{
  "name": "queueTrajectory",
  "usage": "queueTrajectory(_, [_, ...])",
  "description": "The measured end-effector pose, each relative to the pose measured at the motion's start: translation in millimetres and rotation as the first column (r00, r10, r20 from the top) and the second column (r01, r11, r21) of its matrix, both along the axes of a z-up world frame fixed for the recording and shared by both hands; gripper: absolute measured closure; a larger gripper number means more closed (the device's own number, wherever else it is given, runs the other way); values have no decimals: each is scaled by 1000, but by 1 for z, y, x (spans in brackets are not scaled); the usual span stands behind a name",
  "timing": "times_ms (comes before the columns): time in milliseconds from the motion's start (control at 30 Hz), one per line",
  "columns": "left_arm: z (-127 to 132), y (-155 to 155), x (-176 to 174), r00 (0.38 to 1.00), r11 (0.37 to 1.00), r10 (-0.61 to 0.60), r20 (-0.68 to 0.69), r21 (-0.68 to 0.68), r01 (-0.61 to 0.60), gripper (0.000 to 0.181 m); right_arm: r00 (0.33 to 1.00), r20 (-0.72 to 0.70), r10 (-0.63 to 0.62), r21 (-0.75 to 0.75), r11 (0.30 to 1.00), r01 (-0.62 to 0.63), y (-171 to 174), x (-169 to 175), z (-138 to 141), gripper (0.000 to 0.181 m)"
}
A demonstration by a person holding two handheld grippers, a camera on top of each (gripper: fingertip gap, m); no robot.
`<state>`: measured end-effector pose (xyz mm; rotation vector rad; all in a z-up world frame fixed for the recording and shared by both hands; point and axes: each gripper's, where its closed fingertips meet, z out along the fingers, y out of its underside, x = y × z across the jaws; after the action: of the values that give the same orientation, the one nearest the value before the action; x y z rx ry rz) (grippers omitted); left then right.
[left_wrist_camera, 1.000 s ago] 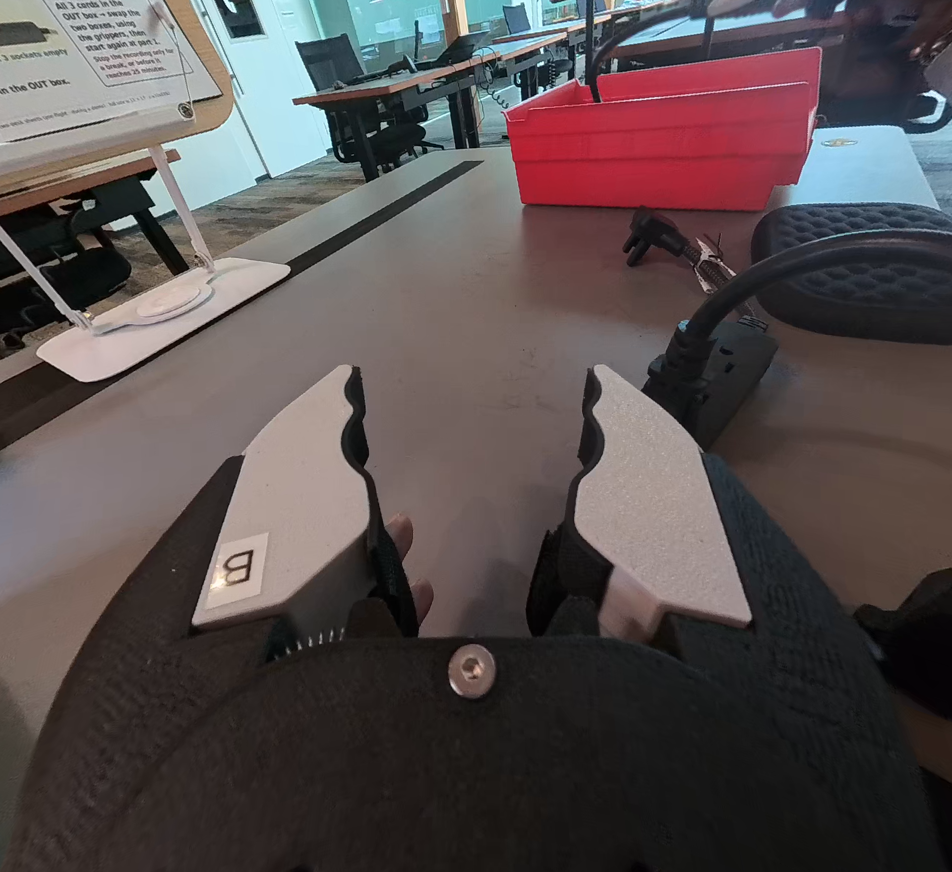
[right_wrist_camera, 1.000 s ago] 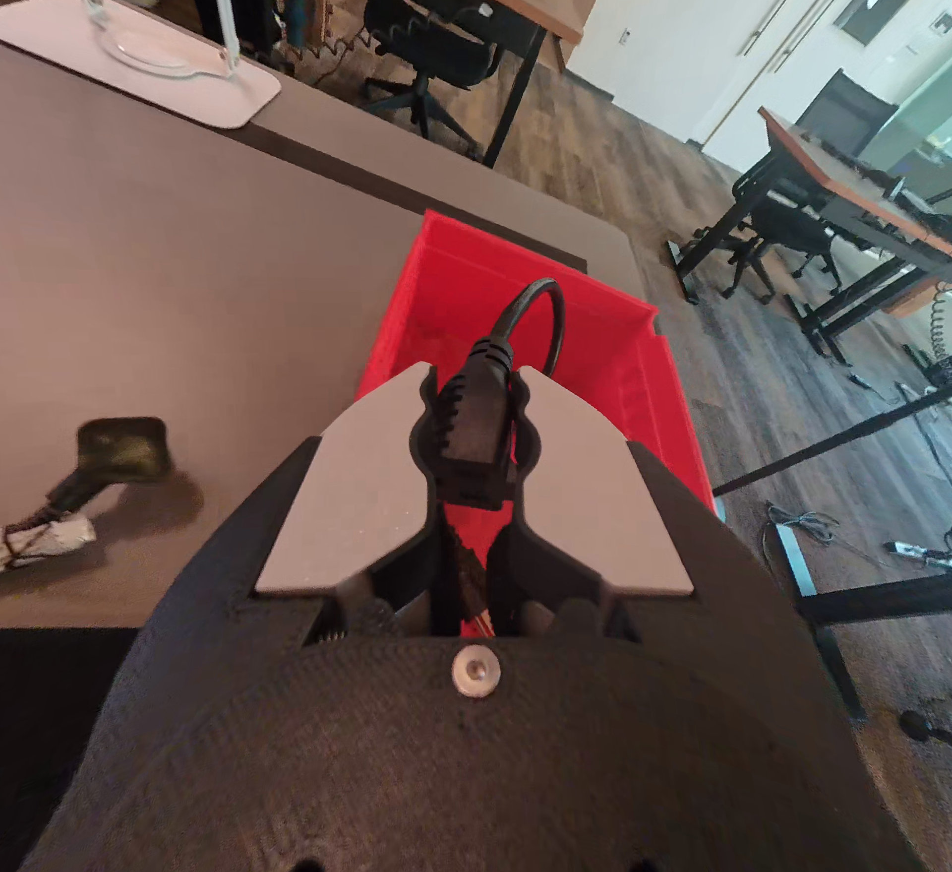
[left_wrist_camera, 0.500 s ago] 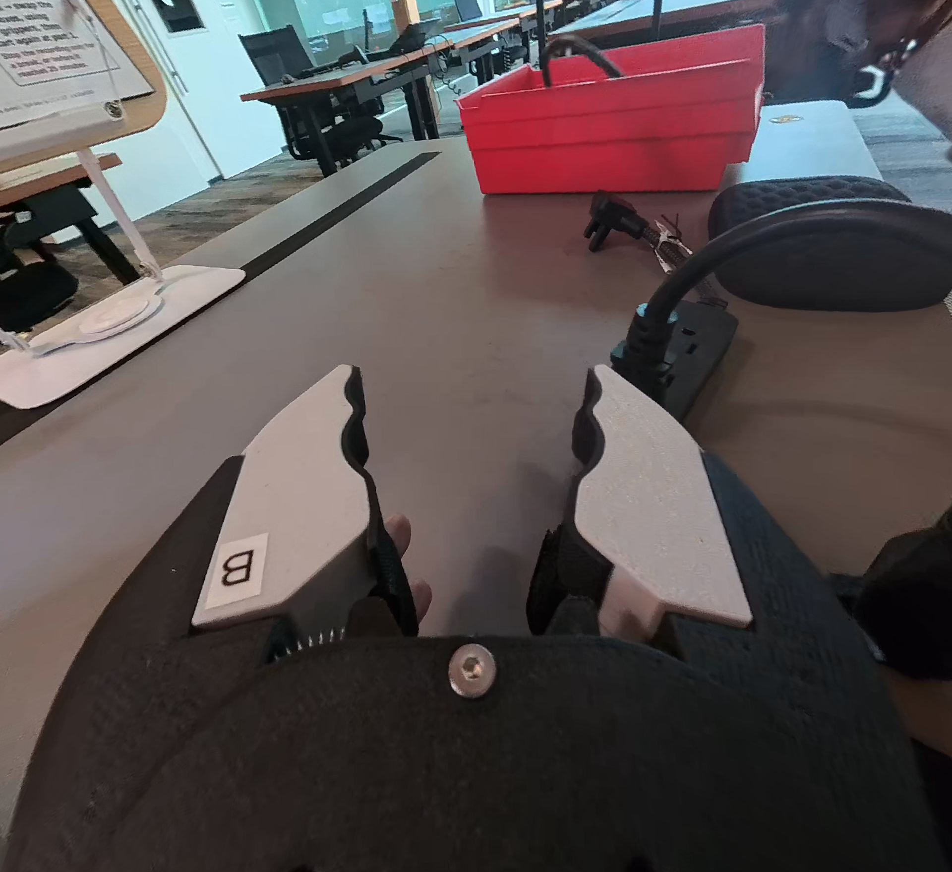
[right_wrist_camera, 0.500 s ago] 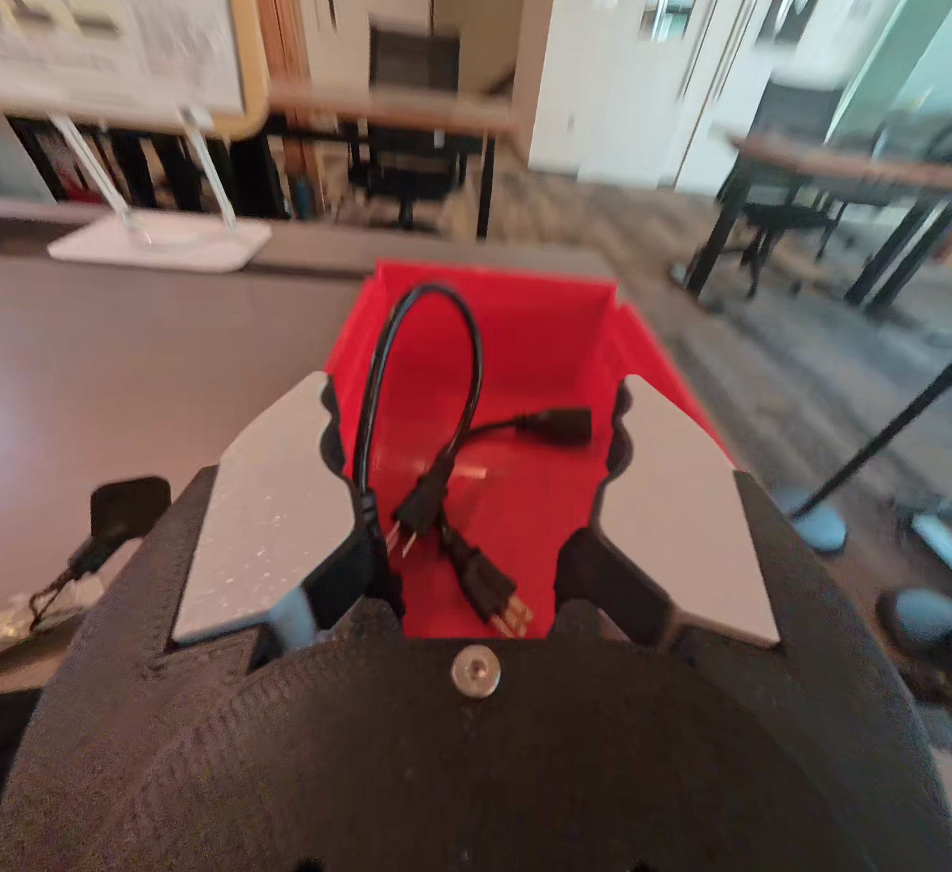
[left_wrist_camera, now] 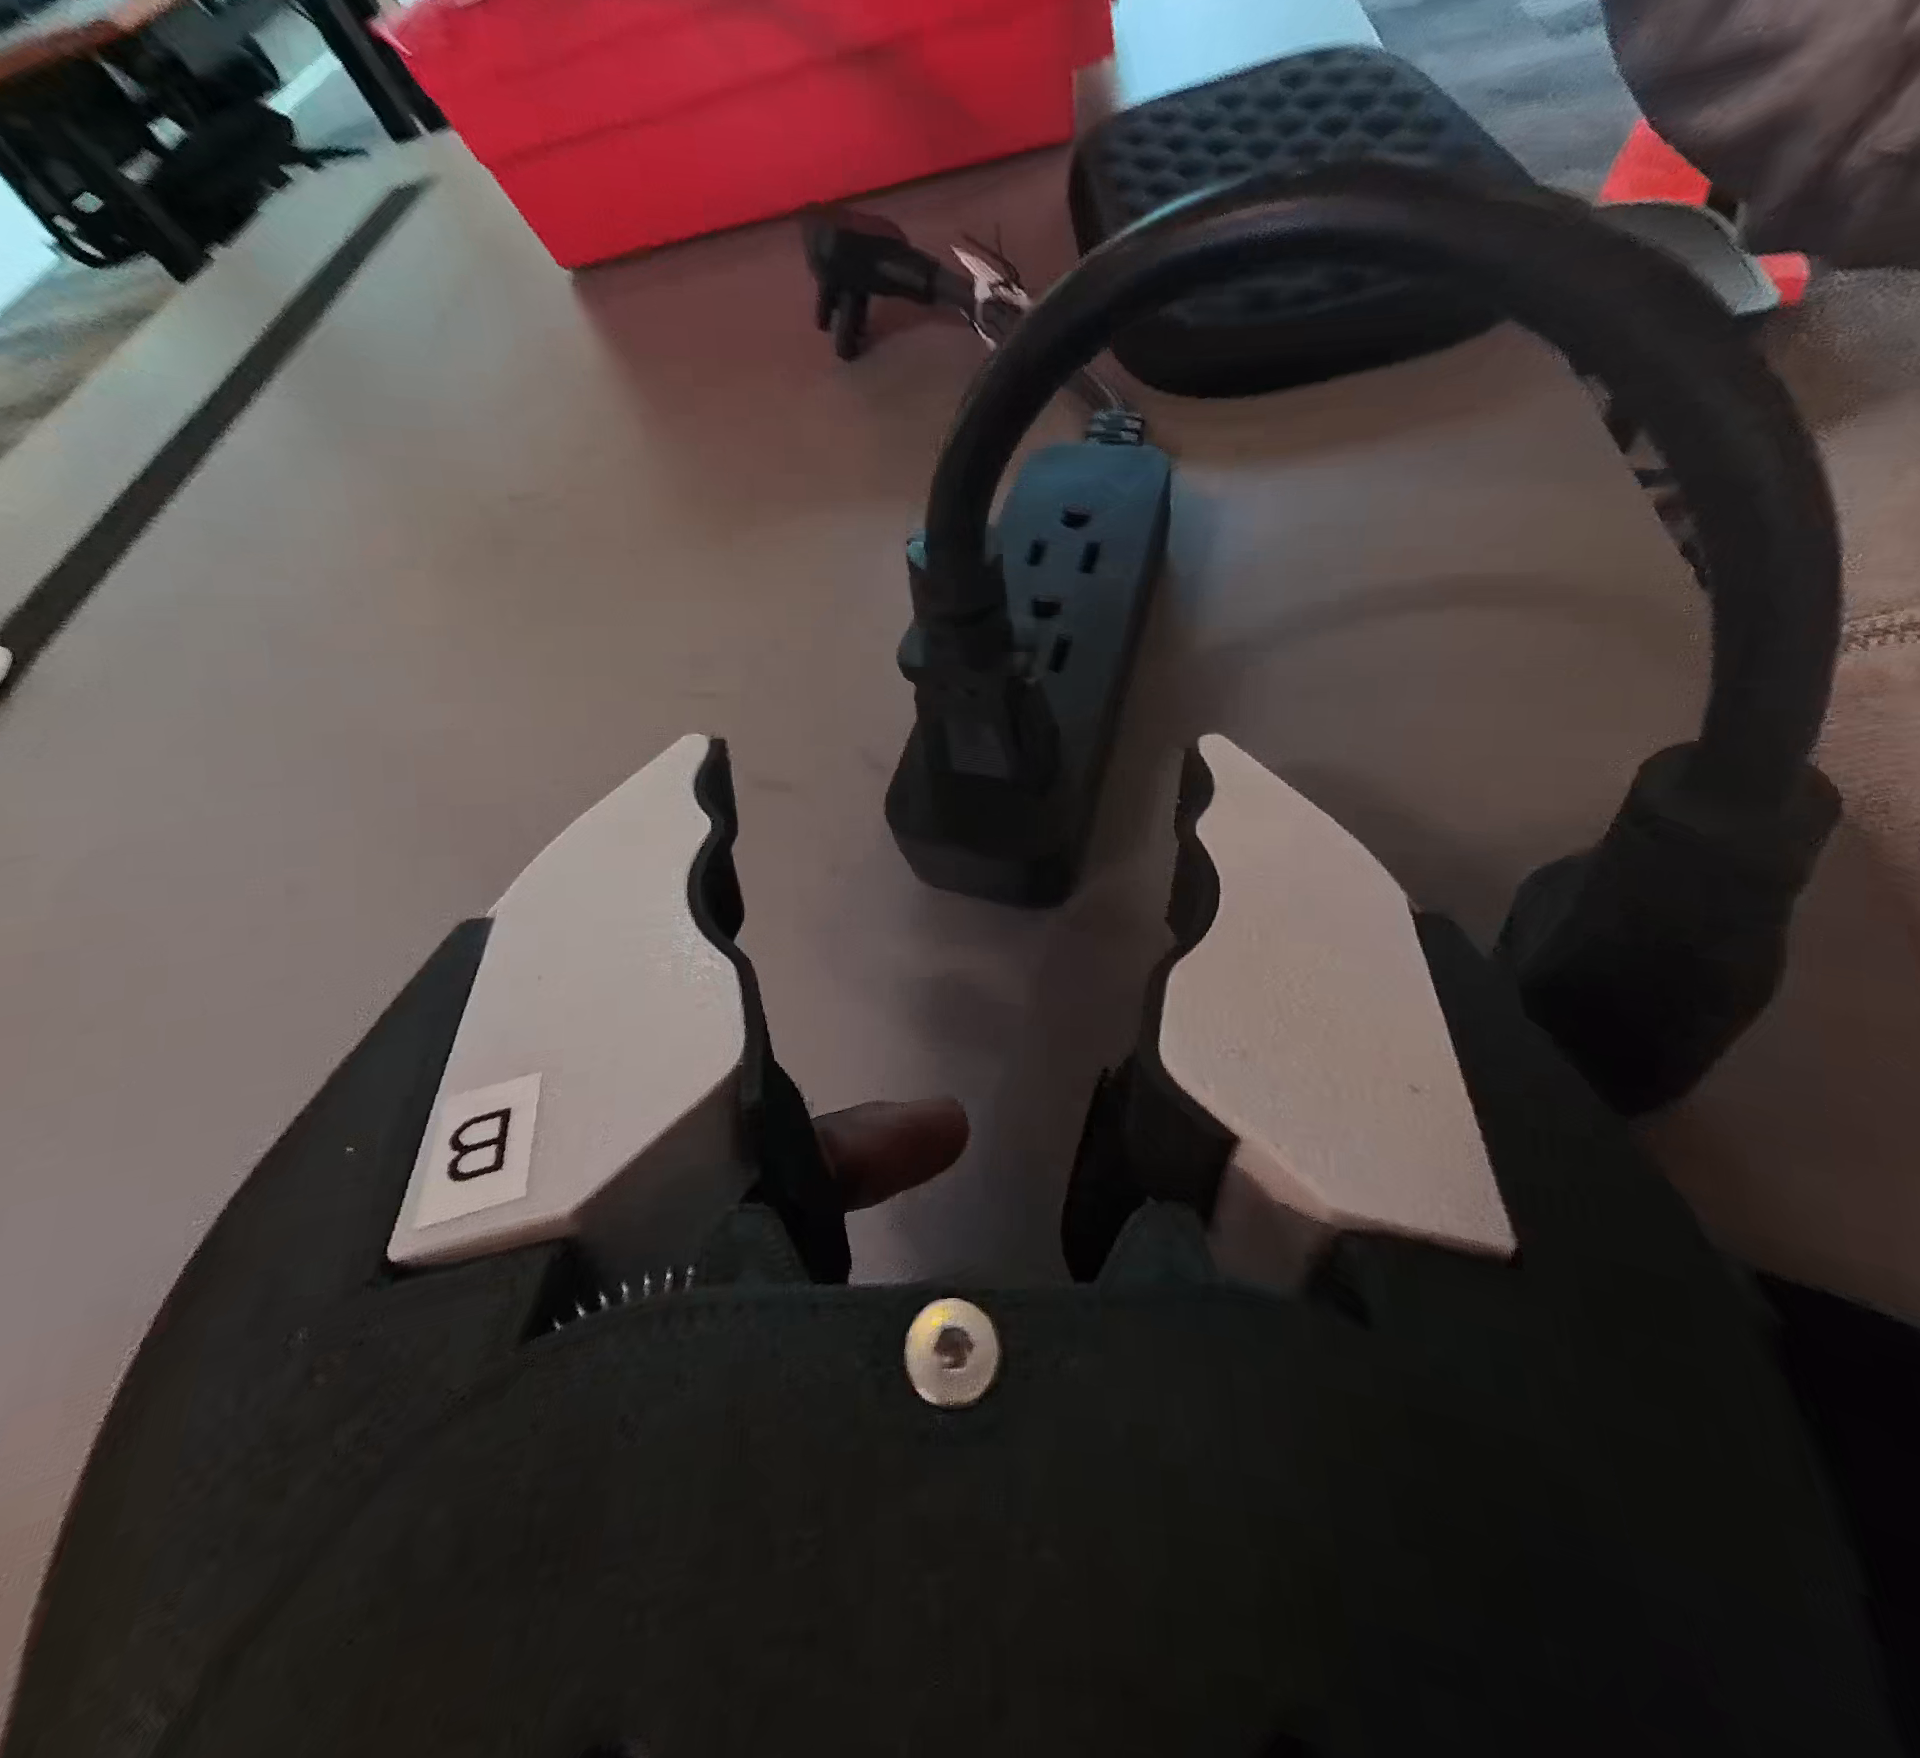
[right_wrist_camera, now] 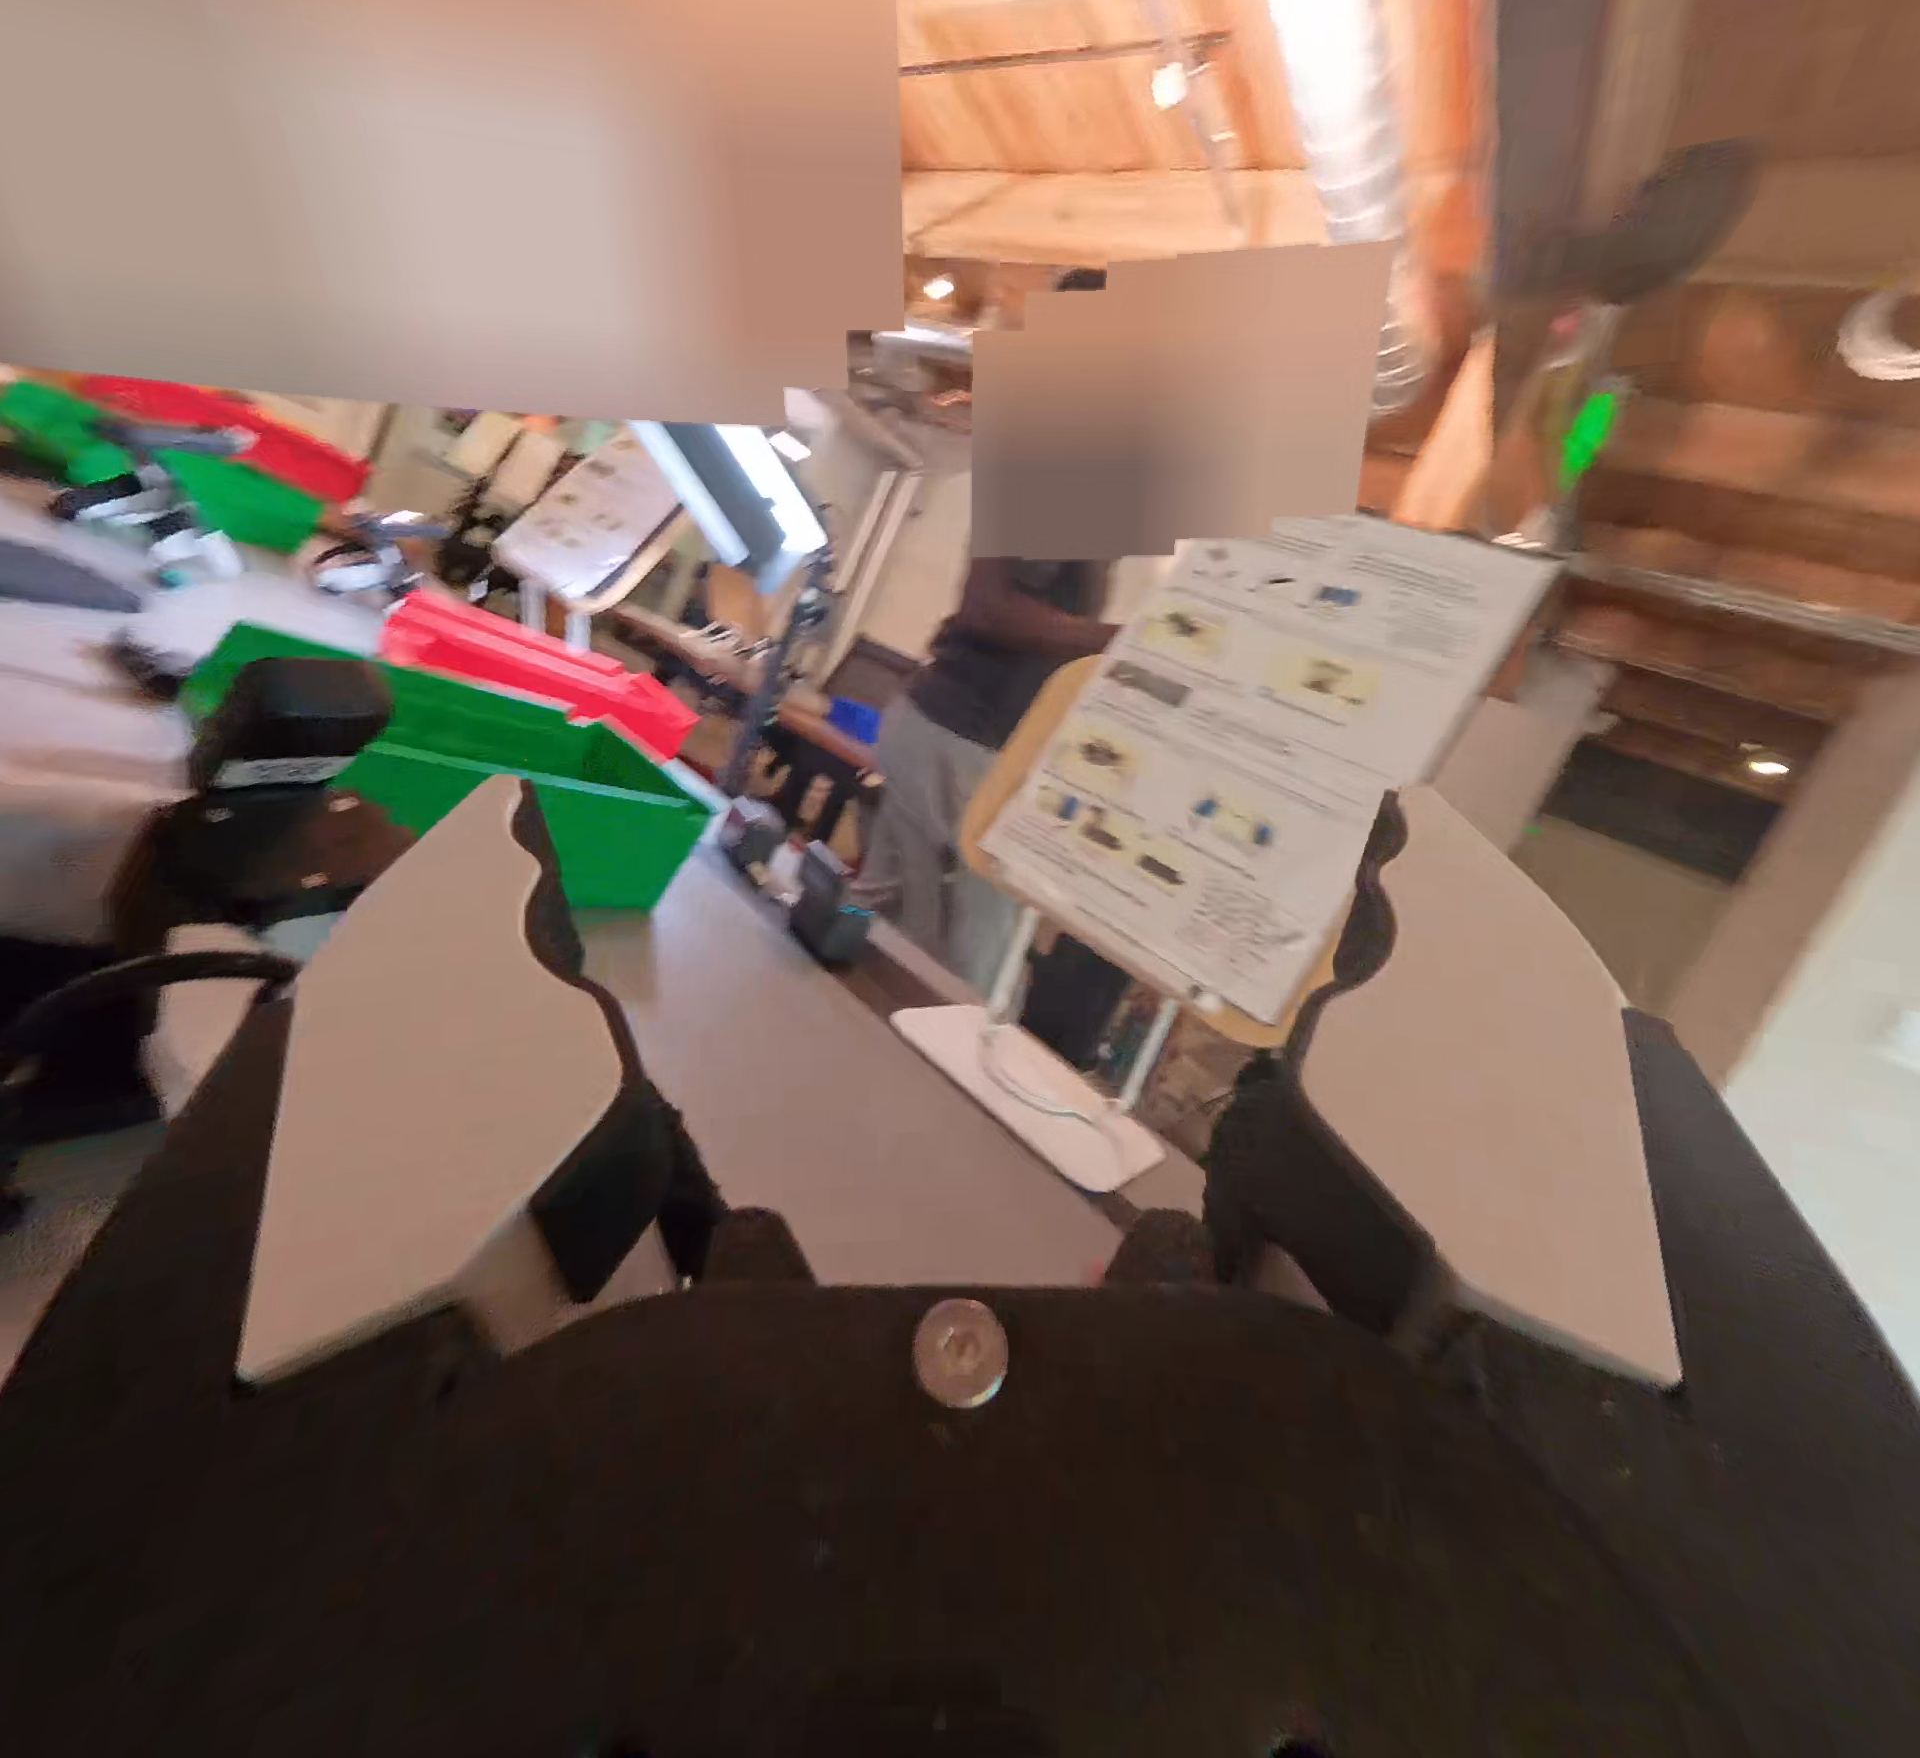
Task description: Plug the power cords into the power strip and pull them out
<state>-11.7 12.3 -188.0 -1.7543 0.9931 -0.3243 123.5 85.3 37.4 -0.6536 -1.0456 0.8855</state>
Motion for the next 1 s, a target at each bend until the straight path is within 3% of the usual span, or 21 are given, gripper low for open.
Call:
queueTrajectory(100, [-12, 0, 6, 999, 995, -40, -37, -97, 36, 100, 973, 205, 109, 24, 993, -117, -24, -45, -34, 42])
queueTrajectory(200, [-18, -2, 12, 994, 982, -103, -37, -165, 96, 100, 891, 416, 181, 43, 975, -219, -44, -82, -77, 60])
queueTrajectory(300, [-17, 2, 15, 993, 968, -118, 17, -221, 119, 100, 743, 624, 243, -80, 965, -248, -50, -109, -124, 94])
queueTrajectory(367, [-19, 3, 15, 994, 959, -102, 38, -260, 108, 102, 634, 680, 367, -234, 929, -287, -60, -121, -151, 114])
queueTrajectory(433, [-19, 1, 15, 994, 959, -98, 39, -264, 105, 108, 535, 709, 459, -374, 888, -267, -66, -131, -177, 117])
queueTrajectory(533, [-19, -2, 17, 995, 961, -96, 35, -255, 102, 120, 428, 747, 509, -450, 861, -238, -76, -135, -207, 122])
queueTrajectory(667, [-22, 1, 16, 998, 966, -65, 3, -251, 63, 128, 416, 785, 460, -399, 888, -229, -83, -134, -219, 144])
queueTrajectory(833, [-29, 0, 17, 996, 966, -67, -56, -254, 50, 136, 484, 776, 405, -356, 914, -194, -80, -140, -220, 155])
queueTrajectory(1000, [-31, -3, 19, 993, 970, -78, -90, -238, 55, 136, 473, 754, 455, -392, 890, -231, -83, -138, -220, 157])
